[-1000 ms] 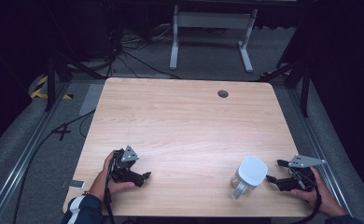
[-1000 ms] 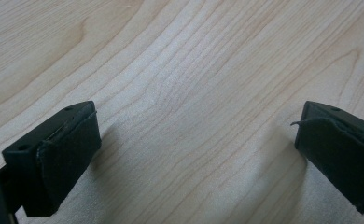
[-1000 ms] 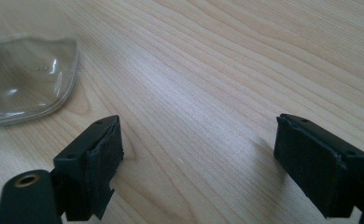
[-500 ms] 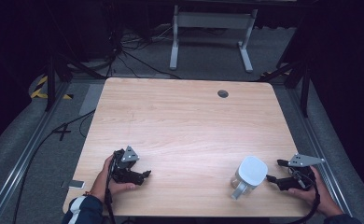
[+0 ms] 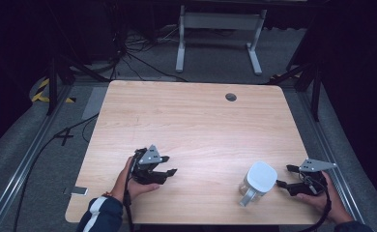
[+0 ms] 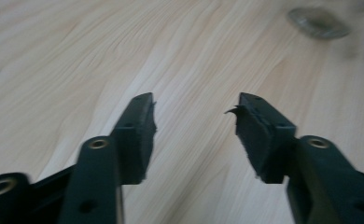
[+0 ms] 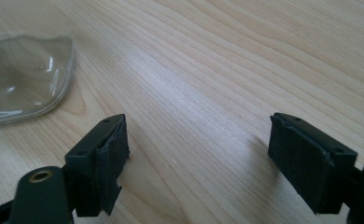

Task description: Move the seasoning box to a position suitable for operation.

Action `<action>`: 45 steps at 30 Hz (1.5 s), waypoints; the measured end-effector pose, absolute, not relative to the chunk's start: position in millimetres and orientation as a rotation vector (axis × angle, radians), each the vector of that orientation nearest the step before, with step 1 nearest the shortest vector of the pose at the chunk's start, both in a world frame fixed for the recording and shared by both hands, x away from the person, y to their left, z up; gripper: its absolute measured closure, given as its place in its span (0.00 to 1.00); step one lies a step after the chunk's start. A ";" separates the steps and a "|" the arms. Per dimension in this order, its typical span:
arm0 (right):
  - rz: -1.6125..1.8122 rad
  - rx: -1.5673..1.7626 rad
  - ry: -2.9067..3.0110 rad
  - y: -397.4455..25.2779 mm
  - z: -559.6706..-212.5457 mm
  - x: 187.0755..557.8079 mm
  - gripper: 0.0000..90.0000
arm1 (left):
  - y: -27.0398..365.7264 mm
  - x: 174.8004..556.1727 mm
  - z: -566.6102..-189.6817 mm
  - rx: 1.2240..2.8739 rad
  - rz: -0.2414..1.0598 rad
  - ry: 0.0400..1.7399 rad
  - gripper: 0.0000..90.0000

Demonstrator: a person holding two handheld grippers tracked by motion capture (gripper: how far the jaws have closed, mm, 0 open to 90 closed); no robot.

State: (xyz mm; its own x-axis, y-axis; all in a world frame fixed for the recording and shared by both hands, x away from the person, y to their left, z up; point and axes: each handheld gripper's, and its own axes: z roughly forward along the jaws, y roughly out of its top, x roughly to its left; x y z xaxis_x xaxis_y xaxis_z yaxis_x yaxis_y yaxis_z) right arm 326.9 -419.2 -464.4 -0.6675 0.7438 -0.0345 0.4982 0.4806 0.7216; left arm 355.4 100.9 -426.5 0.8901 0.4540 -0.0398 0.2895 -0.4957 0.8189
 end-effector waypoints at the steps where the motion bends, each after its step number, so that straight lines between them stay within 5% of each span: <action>1: 1.001 1.048 2.385 -419.1 -464.6 327.0 0.23 | 81.8 355.0 -417.2 2.121 0.189 0.447 0.67; 12: 1.005 1.052 2.376 -419.0 -465.0 327.2 0.23 | 8.2 340.1 -388.9 2.107 0.121 0.146 0.99; 31: 1.006 1.095 2.332 -418.9 -466.2 323.0 0.23 | -67.6 320.6 -370.2 2.073 0.029 -0.063 1.00; 45: 1.013 1.095 2.326 -418.8 -466.8 323.9 0.23 | -87.1 322.9 -377.5 2.068 0.006 -0.077 1.00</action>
State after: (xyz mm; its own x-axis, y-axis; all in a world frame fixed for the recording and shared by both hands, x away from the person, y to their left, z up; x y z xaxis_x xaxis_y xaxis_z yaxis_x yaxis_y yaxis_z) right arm 323.9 -418.8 -466.8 -0.6261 0.7791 -0.0309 0.5081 0.4377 0.7418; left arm 322.9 -87.1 -377.5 0.9980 -0.0525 0.0366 -0.0572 -0.4758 0.8777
